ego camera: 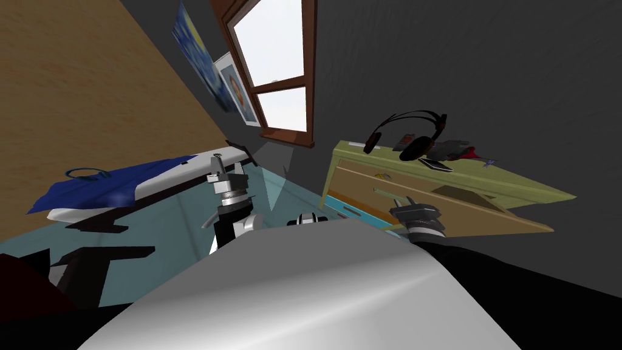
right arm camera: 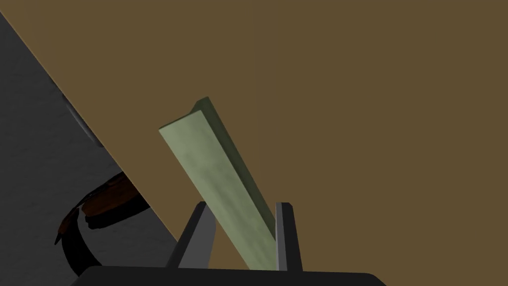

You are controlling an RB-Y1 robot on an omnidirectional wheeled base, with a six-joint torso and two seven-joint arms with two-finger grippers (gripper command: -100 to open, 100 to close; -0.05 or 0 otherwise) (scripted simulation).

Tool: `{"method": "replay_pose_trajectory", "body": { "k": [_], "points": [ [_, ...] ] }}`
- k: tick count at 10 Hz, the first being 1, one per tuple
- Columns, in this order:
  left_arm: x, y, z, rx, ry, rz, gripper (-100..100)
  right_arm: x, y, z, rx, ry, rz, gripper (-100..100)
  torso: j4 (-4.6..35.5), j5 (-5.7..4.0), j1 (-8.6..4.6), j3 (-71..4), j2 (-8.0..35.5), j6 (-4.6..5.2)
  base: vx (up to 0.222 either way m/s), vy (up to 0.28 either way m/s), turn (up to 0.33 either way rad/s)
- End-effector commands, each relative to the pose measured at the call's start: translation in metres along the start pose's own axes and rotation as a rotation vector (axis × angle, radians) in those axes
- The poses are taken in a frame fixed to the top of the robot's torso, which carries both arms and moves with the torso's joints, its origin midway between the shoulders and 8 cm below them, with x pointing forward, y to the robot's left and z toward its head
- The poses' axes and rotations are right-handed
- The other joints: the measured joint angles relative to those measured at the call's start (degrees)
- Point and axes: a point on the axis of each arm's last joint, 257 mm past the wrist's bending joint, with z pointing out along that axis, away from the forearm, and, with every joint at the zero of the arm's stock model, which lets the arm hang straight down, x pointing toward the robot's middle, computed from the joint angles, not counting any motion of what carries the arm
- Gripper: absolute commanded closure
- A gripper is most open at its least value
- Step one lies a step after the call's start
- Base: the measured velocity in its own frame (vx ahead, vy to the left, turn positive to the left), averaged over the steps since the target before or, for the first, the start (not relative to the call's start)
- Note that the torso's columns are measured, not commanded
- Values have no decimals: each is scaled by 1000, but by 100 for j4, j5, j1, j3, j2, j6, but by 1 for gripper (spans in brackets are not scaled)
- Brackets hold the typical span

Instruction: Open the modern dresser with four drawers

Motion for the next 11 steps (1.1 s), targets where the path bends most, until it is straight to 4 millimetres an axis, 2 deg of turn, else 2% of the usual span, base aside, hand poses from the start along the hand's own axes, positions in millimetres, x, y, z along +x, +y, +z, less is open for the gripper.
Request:
{"method": "replay_pose_trajectory", "body": {
  "k": [1,2,4,11],
  "points": [
    [0,0,0,0,0,0,0,0,3,-1,-14,-5,3,100,2,-5,5,15,16,-5,-163,111,-18],
    [0,0,0,0,0,0,0,7,-8,-1,-1,7,-2,-100,3,-8,4,22,23,-6,-79,77,23],
    [0,0,0,0,0,0,0,12,-15,-1,1,14,-3,-100,0,11,-21,-17,-19,3,25,26,39],
    [0,0,0,0,0,0,0,38,-69,-6,15,48,5,-100,23,39,16,10,38,9,15,42,57]
  ]
}}
